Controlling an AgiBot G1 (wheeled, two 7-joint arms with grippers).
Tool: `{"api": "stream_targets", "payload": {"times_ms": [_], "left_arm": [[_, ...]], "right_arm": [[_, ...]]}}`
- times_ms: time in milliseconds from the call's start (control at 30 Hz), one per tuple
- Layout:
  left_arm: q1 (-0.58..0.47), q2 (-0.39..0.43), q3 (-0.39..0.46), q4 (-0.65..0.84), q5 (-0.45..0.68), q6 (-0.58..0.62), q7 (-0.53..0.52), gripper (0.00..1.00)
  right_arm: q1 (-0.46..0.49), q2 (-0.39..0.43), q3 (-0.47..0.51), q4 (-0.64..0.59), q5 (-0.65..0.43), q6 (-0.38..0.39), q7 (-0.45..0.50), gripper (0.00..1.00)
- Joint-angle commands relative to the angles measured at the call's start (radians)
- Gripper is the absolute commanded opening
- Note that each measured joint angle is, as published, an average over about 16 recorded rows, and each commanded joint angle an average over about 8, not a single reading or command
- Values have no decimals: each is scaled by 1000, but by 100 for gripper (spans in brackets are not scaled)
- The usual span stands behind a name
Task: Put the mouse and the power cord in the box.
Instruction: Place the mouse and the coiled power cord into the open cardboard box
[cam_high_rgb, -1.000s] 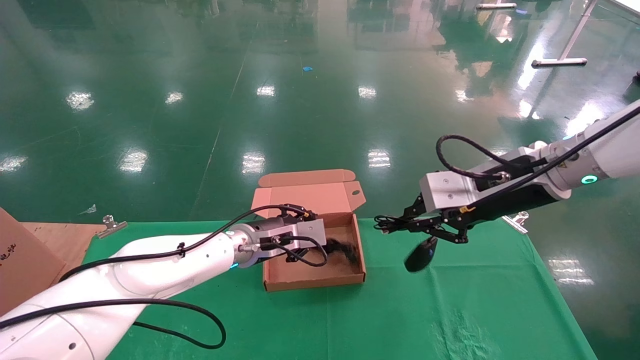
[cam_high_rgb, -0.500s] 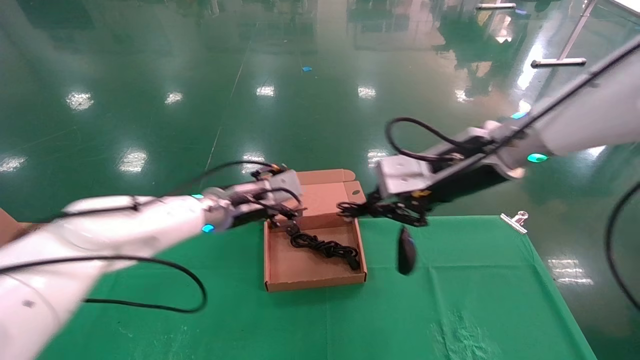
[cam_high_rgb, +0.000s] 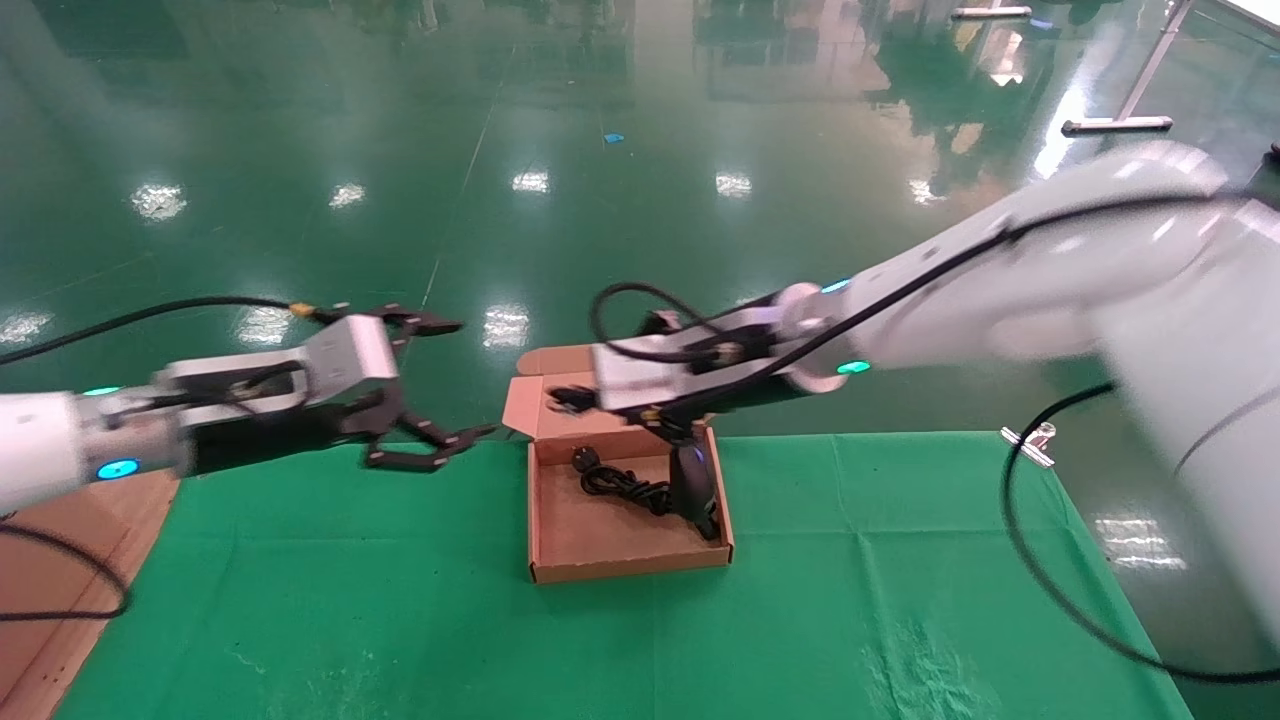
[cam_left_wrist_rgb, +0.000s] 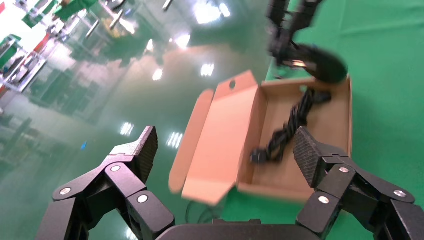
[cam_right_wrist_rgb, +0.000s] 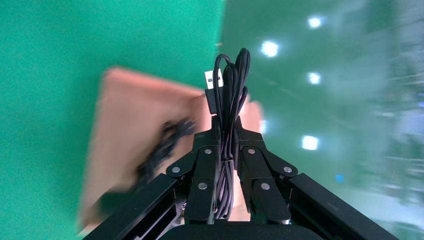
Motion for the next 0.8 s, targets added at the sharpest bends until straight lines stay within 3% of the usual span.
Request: {"api": "stream_targets", "payload": {"times_ms": [33,300,500,800], "left_arm": [[4,-38,-5,-10,-7,19,3,100],[36,-124,-16,-39,-25,39,-4,100],[53,-141,-17,-38,-24,28,0,100],[59,-142,-18,-35,-25,24,6,100]], "right_arm": [[-43,-1,-38,78,30,85,35,0],[-106,2,-253,192,115,243,158,0],[-125,6,-374,206,150,297,212,0],[-137,10,-479,162,168,353,243,0]]}}
